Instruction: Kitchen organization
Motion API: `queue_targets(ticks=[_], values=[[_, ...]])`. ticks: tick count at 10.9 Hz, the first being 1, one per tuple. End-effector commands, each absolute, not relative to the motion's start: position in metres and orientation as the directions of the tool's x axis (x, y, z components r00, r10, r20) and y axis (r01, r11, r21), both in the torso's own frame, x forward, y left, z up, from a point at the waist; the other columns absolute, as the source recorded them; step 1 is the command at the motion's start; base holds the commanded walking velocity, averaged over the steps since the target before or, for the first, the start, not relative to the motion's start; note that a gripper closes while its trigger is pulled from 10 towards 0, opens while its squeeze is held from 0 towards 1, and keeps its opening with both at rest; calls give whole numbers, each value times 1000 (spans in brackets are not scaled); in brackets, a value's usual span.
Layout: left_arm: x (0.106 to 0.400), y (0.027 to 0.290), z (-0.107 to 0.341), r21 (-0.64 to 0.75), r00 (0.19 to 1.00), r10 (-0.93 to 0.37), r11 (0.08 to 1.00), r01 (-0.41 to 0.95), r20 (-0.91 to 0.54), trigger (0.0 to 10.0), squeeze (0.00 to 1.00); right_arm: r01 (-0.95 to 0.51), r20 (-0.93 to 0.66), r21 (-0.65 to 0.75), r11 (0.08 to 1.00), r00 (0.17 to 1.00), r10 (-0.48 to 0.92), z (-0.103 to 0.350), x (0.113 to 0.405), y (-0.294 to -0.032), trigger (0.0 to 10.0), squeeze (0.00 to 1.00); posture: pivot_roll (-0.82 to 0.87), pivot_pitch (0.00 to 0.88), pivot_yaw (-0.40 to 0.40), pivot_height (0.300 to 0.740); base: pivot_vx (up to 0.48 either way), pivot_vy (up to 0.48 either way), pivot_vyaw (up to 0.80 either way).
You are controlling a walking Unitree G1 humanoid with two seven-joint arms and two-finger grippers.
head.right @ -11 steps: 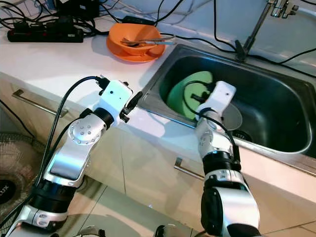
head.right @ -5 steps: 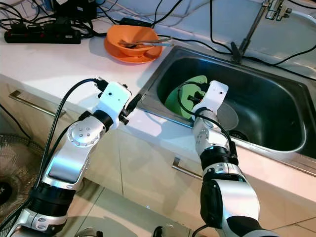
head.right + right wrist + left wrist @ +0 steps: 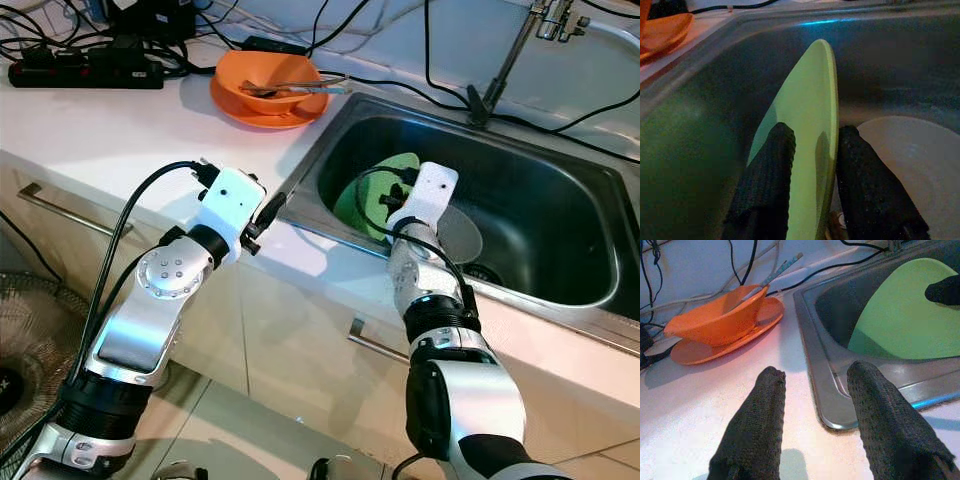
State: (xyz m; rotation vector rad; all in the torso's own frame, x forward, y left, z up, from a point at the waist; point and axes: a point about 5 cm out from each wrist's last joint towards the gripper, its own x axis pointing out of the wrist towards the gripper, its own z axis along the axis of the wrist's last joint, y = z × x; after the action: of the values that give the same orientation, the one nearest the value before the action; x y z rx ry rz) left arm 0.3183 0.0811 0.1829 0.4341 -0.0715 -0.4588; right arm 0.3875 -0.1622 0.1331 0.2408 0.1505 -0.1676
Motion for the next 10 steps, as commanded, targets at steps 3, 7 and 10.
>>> queue_targets(ticks=[3,7,10], values=[[316,78,185,435,890,-454,797,419,-26,10000,0,208,-85,5,978,975,-207,142,388,-172,10000,0,4,63,-100,719,0,0,0],[317,78,184,439,888,-459,791,426,-34,10000,0,195,-21,-132,972,980,-200,145,387,-168,10000,0,2,64,-95,719,0,0,0],[319,81,185,411,898,-440,818,402,-2,10000,0,134,13,-22,991,991,-134,154,388,-155,10000,0,2,63,-95,719,0,0,0]])
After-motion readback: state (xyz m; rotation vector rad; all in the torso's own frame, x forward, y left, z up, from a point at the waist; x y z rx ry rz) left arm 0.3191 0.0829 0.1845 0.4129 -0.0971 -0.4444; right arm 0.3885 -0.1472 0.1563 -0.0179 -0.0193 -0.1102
